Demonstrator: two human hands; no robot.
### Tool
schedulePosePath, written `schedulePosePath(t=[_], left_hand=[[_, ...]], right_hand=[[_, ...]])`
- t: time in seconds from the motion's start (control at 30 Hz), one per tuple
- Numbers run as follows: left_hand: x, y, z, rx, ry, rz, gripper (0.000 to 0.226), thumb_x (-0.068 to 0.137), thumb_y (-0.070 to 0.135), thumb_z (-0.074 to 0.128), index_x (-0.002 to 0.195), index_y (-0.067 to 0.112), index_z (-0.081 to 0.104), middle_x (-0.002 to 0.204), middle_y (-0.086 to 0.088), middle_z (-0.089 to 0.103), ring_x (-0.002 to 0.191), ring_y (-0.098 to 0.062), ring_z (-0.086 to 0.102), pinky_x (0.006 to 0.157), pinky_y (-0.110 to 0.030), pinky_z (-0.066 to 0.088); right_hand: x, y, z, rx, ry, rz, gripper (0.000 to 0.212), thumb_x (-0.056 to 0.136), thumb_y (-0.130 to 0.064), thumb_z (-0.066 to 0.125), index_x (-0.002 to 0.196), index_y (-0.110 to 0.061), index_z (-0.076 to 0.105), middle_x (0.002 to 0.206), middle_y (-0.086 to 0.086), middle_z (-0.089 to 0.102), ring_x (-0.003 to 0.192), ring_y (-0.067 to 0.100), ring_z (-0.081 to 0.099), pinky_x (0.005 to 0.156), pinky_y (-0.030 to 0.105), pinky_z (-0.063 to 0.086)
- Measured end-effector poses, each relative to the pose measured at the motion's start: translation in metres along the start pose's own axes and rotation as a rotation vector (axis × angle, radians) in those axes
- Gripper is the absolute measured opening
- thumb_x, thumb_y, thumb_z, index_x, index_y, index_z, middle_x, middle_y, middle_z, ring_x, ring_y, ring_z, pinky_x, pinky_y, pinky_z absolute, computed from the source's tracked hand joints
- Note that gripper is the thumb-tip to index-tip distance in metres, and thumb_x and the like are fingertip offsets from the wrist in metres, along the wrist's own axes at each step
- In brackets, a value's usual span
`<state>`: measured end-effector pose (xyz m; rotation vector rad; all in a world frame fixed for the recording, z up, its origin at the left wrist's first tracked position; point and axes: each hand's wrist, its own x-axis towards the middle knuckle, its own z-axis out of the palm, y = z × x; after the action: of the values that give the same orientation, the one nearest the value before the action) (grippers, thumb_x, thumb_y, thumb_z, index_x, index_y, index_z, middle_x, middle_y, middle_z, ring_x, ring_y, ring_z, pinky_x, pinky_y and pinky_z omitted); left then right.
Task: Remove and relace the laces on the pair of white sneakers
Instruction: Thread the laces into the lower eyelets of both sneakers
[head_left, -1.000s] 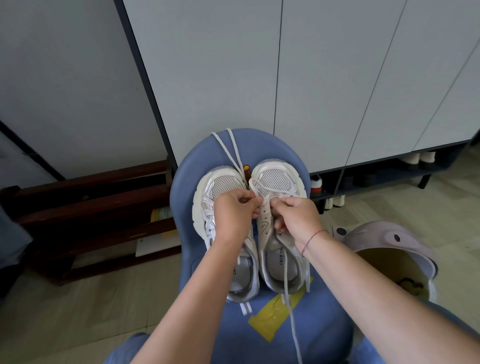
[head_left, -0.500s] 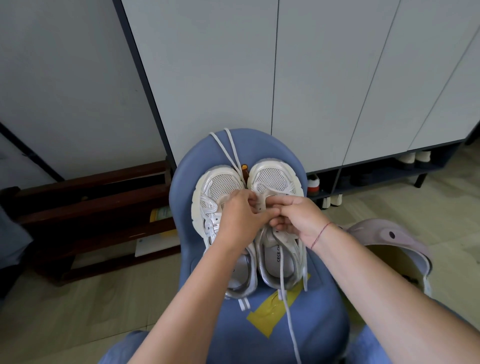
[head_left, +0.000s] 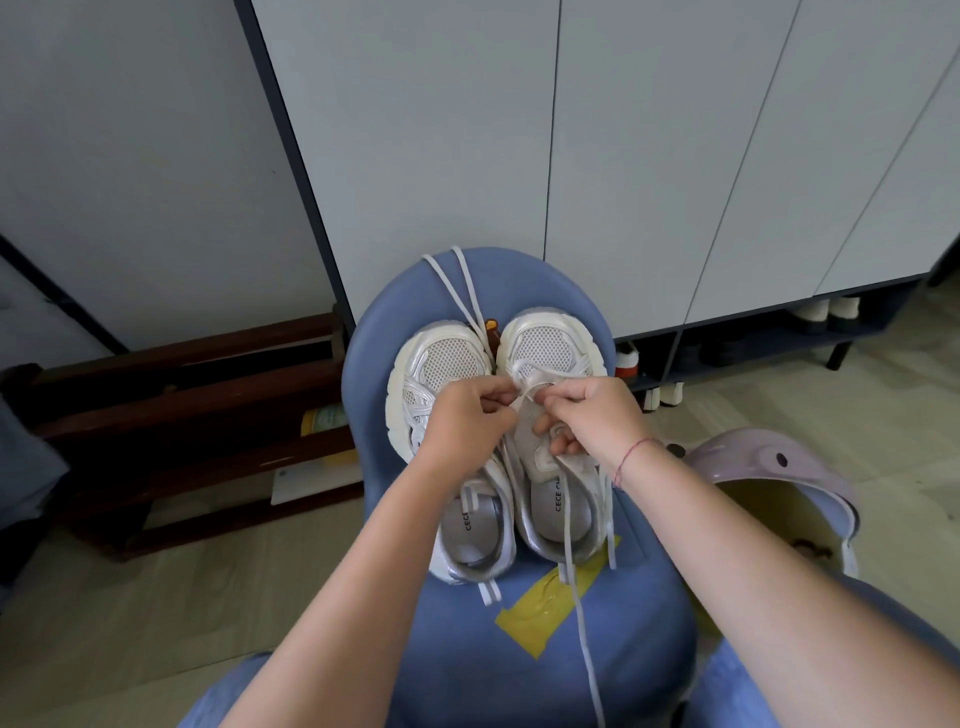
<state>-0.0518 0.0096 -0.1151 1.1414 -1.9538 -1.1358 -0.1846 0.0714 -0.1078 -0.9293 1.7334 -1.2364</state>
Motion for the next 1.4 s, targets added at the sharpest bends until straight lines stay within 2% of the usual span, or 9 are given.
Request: schedulePosePath(t=[0.27,0.47,0.7,0.87,0.97,1.1,1.17,1.27,1.4], left_hand=[[0.006,-0.007,-0.009,-0.192,-0.091,-0.087,0.033,0.089,-0.009,0.061,0.118,0.006,0.067,0.093,0.003,0.065,0.082,-0.004,0.060,0.076,-0.009,0.050],[0.008,-0.011,-0.012,-0.222,-0.138,-0.091,0.032,0.089,-0.007,0.064,0.112,0.015,0.068,0.100,0.000,0.067,0.090,-0.008,0.062,0.082,-0.014,0.051],[0.001,-0.007,-0.010,-0.222,-0.093,-0.062,0.029,0.089,-0.007,0.064,0.108,0.015,0.068,0.094,0.001,0.066,0.081,-0.004,0.060,0.078,-0.012,0.052],[0.002,-0.009,-0.009,-0.210,-0.085,-0.058,0.034,0.089,-0.008,0.063,0.119,0.008,0.068,0.095,0.002,0.066,0.083,-0.005,0.060,0.079,-0.010,0.052],[0.003,-0.009,-0.009,-0.190,-0.087,-0.051,0.036,0.089,-0.008,0.062,0.120,0.009,0.068,0.097,0.001,0.066,0.085,-0.005,0.060,0.081,-0.010,0.051],[0.003,-0.010,-0.009,-0.184,-0.087,-0.044,0.037,0.089,-0.008,0.062,0.122,0.008,0.067,0.098,0.001,0.066,0.086,-0.005,0.061,0.084,-0.013,0.051],[0.004,-0.011,-0.008,-0.175,-0.093,-0.041,0.037,0.089,-0.006,0.062,0.123,0.009,0.067,0.099,0.002,0.067,0.087,-0.004,0.061,0.085,-0.014,0.051],[0.005,-0.013,-0.009,-0.169,-0.096,-0.036,0.036,0.090,-0.004,0.063,0.123,0.010,0.066,0.100,0.002,0.067,0.087,-0.004,0.061,0.086,-0.013,0.051],[0.005,-0.013,-0.009,-0.168,-0.101,-0.030,0.035,0.090,-0.003,0.064,0.123,0.010,0.066,0.100,0.002,0.067,0.088,-0.003,0.061,0.085,-0.013,0.051]], right_hand=[[0.008,0.003,0.002,-0.008,-0.051,-0.009,0.010,0.090,-0.012,0.063,0.088,-0.004,0.069,0.070,0.006,0.068,0.039,0.007,0.055,0.041,0.016,0.044],[0.010,0.006,0.006,-0.051,-0.041,-0.086,0.015,0.092,-0.010,0.060,0.078,-0.006,0.064,0.062,0.005,0.064,0.038,0.011,0.053,0.039,0.018,0.043],[0.005,0.002,-0.007,-0.437,-0.087,-0.286,0.020,0.091,-0.012,0.058,0.072,-0.008,0.064,0.060,-0.001,0.057,0.051,0.003,0.049,0.052,0.013,0.040],[-0.016,-0.010,-0.028,-0.908,-0.472,-0.433,0.018,0.087,-0.021,0.063,0.069,-0.024,0.059,0.084,-0.005,0.049,0.071,0.002,0.045,0.068,0.018,0.037],[-0.028,-0.010,-0.037,-0.968,-0.600,-0.400,0.009,0.087,-0.026,0.065,0.078,-0.024,0.065,0.087,-0.012,0.043,0.074,0.000,0.044,0.067,0.012,0.033],[-0.022,-0.011,-0.033,-0.715,-0.440,-0.310,0.011,0.087,-0.028,0.065,0.083,-0.021,0.071,0.080,-0.007,0.065,0.075,0.007,0.059,0.077,0.022,0.047],[-0.016,-0.010,-0.029,-0.532,-0.339,-0.227,0.017,0.091,-0.031,0.060,0.089,-0.018,0.070,0.066,-0.004,0.064,0.061,0.015,0.056,0.067,0.028,0.048],[-0.009,-0.003,-0.014,-0.271,-0.228,-0.071,0.019,0.095,-0.027,0.055,0.092,-0.012,0.067,0.051,-0.003,0.056,0.042,0.010,0.039,0.047,0.022,0.036],[0.000,0.003,0.008,-0.270,-0.039,-0.070,0.025,0.093,-0.019,0.058,0.079,-0.003,0.070,0.049,-0.001,0.056,0.035,0.009,0.042,0.041,0.017,0.036]])
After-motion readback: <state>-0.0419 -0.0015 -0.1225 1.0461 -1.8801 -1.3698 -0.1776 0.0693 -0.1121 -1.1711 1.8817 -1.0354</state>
